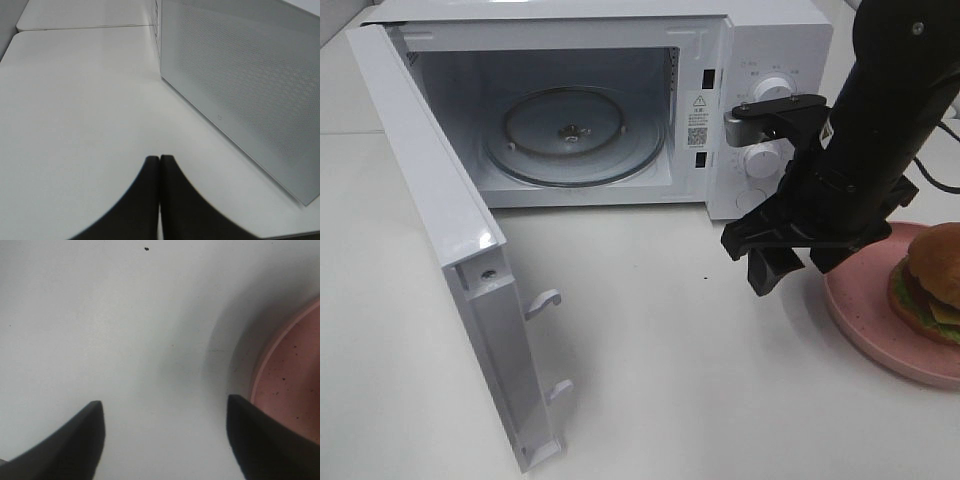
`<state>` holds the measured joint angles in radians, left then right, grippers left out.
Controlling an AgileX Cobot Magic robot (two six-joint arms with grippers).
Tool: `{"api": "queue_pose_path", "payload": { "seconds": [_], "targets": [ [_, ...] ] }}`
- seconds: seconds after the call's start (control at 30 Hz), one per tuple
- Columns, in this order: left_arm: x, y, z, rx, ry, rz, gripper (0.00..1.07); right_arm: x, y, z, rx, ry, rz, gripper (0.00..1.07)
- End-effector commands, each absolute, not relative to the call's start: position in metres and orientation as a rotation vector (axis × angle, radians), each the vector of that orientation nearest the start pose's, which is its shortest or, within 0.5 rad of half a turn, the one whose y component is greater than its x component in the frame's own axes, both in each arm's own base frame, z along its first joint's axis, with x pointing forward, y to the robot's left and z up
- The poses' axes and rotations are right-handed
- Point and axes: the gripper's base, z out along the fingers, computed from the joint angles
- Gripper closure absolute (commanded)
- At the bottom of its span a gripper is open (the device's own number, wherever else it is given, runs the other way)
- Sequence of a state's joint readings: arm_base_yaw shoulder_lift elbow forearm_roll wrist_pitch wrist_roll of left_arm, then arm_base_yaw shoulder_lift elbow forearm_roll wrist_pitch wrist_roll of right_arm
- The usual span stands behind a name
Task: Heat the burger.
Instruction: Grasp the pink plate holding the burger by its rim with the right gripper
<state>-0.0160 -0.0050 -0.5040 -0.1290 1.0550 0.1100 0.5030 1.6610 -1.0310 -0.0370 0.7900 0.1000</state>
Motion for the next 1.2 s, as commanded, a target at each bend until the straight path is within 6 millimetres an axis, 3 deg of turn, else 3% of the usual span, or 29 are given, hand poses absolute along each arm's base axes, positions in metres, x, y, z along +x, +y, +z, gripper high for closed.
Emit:
{"api": "queue_pose_path", "payload": {
  "seconds": [0.03, 0.37, 0.47, 1.03, 1.2],
  "targets": [
    [-0.009, -0.010, 0.280, 0.127, 1.987, -0.099, 1.06, 0.279, 0.140, 0.196, -0.548, 2.886, 0.040, 0.28],
    [-0.009, -0.010, 0.280, 0.127, 1.987, -0.099, 1.06, 0.302, 0.108, 0.174, -0.365, 2.944, 0.016, 0.31],
    [-0.009, -0.010, 0.280, 0.127, 1.987, -0.099, 1.06, 0.308, 0.100, 0.159, -0.332, 2.982, -0.002, 0.31],
    [-0.009, -0.010, 0.280, 0.127, 1.987, -0.099, 1.06, 0.319, 0.099, 0.099, -0.451, 3.056, -0.100, 0.31],
    [-0.009, -0.010, 0.280, 0.127, 1.987, -0.099, 1.06, 0.319, 0.099, 0.095, -0.474, 3.065, -0.104, 0.42]
  ]
}}
